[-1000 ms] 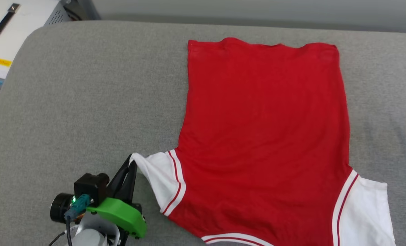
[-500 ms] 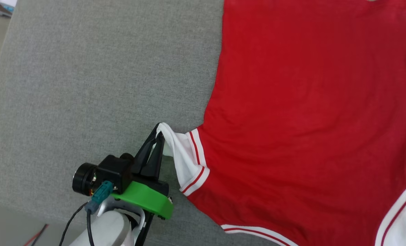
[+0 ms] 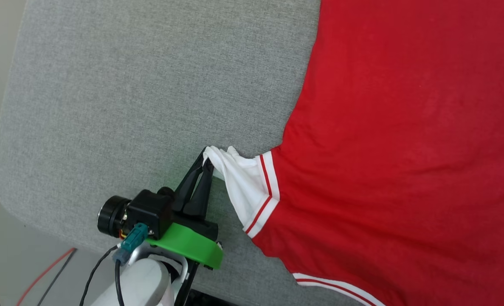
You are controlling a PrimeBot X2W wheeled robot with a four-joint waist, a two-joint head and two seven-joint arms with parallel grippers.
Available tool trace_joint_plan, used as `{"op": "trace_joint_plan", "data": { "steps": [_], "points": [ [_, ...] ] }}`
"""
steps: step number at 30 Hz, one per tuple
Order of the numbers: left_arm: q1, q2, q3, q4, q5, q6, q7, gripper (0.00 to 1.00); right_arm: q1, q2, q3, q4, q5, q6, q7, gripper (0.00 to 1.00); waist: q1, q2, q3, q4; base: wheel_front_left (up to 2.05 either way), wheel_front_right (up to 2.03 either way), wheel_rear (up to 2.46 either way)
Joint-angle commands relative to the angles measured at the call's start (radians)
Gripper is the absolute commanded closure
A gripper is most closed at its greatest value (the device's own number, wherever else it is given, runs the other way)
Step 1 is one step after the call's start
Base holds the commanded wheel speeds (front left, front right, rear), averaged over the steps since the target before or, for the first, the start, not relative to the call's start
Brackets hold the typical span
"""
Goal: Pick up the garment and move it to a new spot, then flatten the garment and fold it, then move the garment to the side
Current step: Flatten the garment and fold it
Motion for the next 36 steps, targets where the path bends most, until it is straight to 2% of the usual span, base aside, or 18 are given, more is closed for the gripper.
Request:
{"op": "trace_joint_plan", "data": {
  "steps": [1, 10, 16, 20, 27, 31, 36],
  "points": [
    [-0.010, -0.007, 0.006, 0.004, 0.012, -0.005, -0.006, 1.00, 0.083, 0.016, 0.027, 0.030, 0.019, -0.001, 0.011, 1.00, -0.0001, 0.0000, -0.010, -0.004, 0.00, 0.00, 0.00],
    [0.035, 0.009, 0.025, 0.033, 0.001, 0.004, -0.006, 1.00, 0.066, 0.006, 0.027, -0.003, 0.041, -0.001, -0.131, 1.00, -0.0001, 0.0000, -0.131, -0.049, 0.00, 0.00, 0.00],
    [0.084, 0.035, 0.038, 0.051, -0.018, 0.015, -0.001, 1.00, 0.139, -0.061, 0.089, -0.083, 0.105, -0.001, -0.225, 1.00, -0.0001, 0.0000, -0.246, -0.101, 0.00, 0.00, 0.00],
    [0.120, 0.049, 0.058, 0.056, -0.047, 0.026, 0.007, 1.00, 0.252, -0.138, 0.146, -0.174, 0.152, -0.001, -0.278, 1.00, -0.0001, 0.0000, -0.317, -0.150, 0.00, 0.00, 0.00],
    [0.189, 0.086, 0.088, 0.036, -0.083, 0.043, 0.012, 1.00, 0.515, -0.263, 0.161, -0.290, 0.226, -0.001, -0.389, 1.00, -0.0001, 0.0000, -0.392, -0.236, 0.00, 0.00, 0.00],
    [0.222, 0.111, 0.103, 0.025, -0.091, 0.058, 0.015, 1.00, 0.687, -0.294, 0.137, -0.328, 0.266, -0.001, -0.453, 1.00, -0.0001, 0.0000, -0.414, -0.280, 0.00, 0.00, 0.00],
    [0.249, 0.131, 0.112, 0.017, -0.096, 0.069, 0.020, 1.00, 0.900, -0.272, 0.095, -0.352, 0.306, -0.001, -0.527, 1.00, -0.0001, 0.0000, -0.425, -0.316, 0.00, 0.00, 0.00]
  ]
}}
